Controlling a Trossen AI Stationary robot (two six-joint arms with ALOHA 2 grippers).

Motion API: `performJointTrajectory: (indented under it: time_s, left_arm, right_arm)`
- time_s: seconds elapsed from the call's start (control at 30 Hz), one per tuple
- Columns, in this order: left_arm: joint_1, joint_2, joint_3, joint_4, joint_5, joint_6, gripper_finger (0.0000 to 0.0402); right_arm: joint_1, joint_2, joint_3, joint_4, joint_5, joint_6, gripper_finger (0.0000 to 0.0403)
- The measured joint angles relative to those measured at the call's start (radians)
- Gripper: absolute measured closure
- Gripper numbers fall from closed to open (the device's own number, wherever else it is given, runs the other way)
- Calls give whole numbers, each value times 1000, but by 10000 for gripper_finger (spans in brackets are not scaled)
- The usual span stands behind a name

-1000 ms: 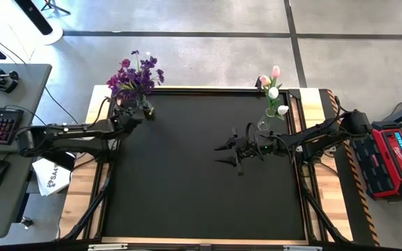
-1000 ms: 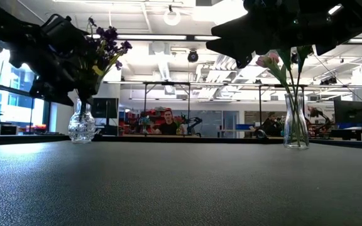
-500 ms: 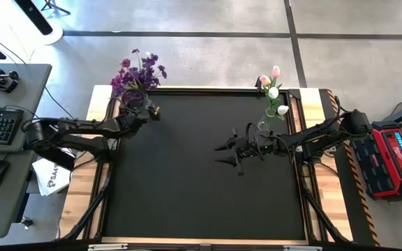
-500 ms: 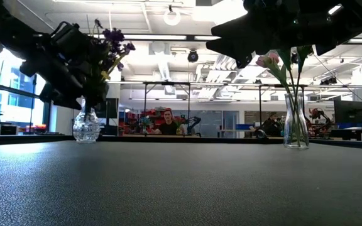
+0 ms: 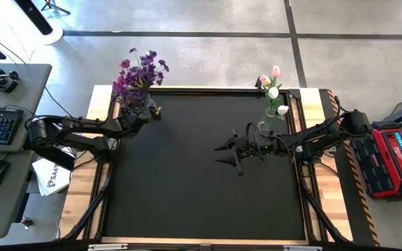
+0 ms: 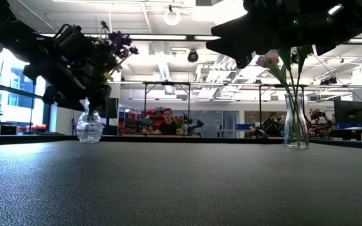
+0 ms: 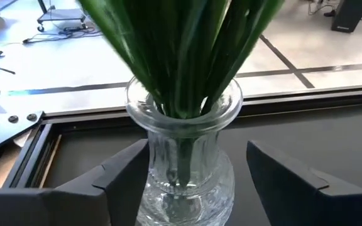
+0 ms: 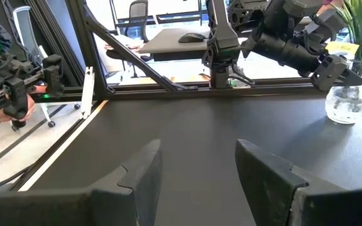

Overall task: Sort flowers into vase by color
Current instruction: Adjust the left transparent vase

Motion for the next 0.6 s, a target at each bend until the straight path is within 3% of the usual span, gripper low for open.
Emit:
performJointTrajectory:
  time_s: [0.37, 0.6]
  left_arm:
    - [-2, 0, 0, -1, 18, 26, 231]
    - [-8, 0, 0, 0, 29, 26, 257]
  right_arm:
    - [0, 0, 0, 0, 0, 0, 218]
    - [0, 0, 0, 0, 0, 0, 218]
